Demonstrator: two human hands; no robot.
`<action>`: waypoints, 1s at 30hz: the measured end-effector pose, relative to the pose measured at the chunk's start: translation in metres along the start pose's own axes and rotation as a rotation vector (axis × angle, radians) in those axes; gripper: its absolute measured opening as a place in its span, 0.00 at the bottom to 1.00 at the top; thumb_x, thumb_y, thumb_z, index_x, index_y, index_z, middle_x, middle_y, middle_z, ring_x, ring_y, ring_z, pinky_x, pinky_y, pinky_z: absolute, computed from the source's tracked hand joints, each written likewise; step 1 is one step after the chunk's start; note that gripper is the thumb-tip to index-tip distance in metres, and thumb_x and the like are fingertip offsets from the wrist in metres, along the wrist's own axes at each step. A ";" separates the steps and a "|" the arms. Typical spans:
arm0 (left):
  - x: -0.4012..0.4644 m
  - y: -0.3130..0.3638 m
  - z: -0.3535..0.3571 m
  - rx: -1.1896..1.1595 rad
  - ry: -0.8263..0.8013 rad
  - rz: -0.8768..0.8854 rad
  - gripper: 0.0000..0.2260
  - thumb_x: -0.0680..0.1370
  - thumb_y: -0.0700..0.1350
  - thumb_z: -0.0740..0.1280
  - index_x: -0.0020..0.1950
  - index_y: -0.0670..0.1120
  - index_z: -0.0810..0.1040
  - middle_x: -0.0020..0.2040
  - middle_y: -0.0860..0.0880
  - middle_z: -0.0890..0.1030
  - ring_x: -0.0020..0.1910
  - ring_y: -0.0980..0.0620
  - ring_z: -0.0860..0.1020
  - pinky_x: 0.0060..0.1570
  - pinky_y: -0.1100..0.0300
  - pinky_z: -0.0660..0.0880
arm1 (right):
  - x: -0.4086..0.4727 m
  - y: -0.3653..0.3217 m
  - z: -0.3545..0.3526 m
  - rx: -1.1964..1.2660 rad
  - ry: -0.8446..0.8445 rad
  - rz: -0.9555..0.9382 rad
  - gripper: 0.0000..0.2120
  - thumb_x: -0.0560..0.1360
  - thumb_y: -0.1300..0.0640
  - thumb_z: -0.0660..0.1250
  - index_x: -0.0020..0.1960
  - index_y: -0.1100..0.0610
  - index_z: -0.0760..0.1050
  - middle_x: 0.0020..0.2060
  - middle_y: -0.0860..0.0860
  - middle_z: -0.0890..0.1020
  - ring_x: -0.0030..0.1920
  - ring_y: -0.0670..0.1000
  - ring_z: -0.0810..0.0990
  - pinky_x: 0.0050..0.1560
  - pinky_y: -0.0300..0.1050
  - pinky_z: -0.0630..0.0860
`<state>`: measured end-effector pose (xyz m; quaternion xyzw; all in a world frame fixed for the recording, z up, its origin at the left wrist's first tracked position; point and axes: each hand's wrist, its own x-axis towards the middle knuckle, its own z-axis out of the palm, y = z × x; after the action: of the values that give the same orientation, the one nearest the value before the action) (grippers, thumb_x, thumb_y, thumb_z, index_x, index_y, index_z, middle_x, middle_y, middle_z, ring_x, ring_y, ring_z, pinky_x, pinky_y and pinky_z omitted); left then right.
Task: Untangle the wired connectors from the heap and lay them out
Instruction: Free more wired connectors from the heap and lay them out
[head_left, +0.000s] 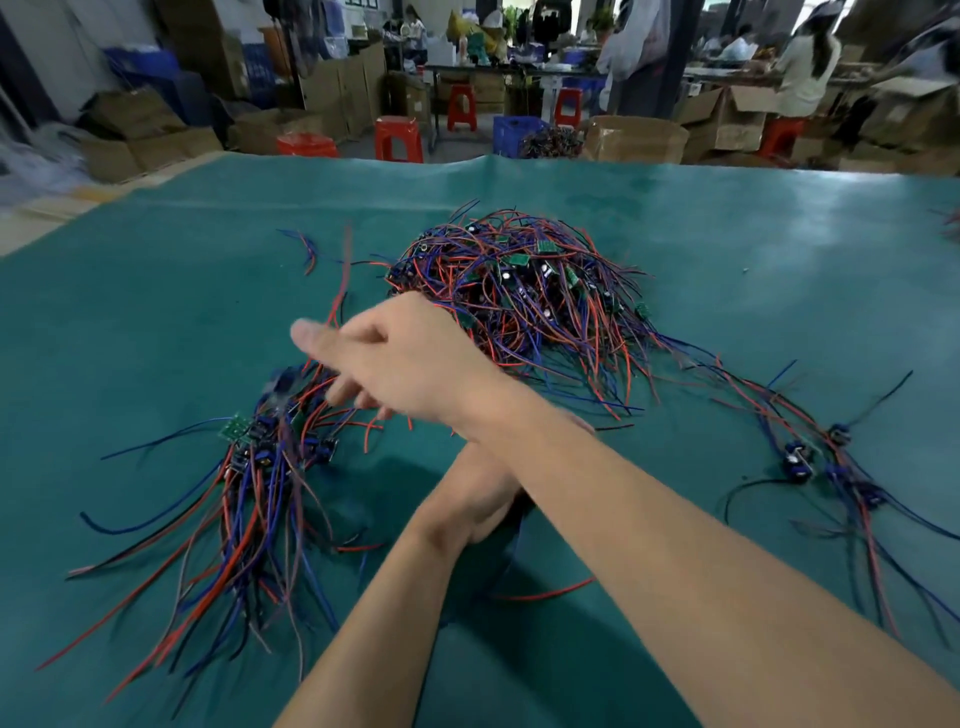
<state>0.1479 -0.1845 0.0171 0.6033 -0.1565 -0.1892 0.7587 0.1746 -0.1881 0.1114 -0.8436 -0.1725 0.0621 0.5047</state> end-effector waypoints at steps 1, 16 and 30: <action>0.000 0.001 0.001 -0.003 -0.005 0.004 0.11 0.81 0.30 0.58 0.60 0.27 0.73 0.49 0.38 0.80 0.43 0.51 0.79 0.43 0.62 0.76 | 0.008 0.006 0.000 -0.226 0.019 -0.021 0.28 0.80 0.39 0.65 0.39 0.64 0.83 0.33 0.52 0.86 0.35 0.53 0.84 0.41 0.46 0.81; 0.004 0.007 0.006 -0.054 -0.010 -0.101 0.10 0.82 0.32 0.57 0.49 0.39 0.78 0.38 0.43 0.82 0.32 0.54 0.78 0.33 0.68 0.73 | 0.039 0.119 -0.123 -0.751 0.413 0.302 0.13 0.77 0.62 0.66 0.56 0.48 0.80 0.56 0.58 0.82 0.54 0.62 0.81 0.57 0.54 0.79; 0.002 0.009 0.006 -0.076 -0.006 -0.111 0.10 0.82 0.32 0.57 0.50 0.38 0.78 0.38 0.43 0.83 0.32 0.54 0.78 0.34 0.67 0.74 | 0.032 0.109 -0.128 -0.540 0.592 0.318 0.07 0.69 0.60 0.75 0.38 0.48 0.80 0.48 0.53 0.86 0.53 0.59 0.82 0.51 0.45 0.77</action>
<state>0.1484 -0.1885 0.0275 0.5811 -0.1177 -0.2384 0.7692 0.2655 -0.3300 0.0805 -0.9429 0.1018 -0.1529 0.2779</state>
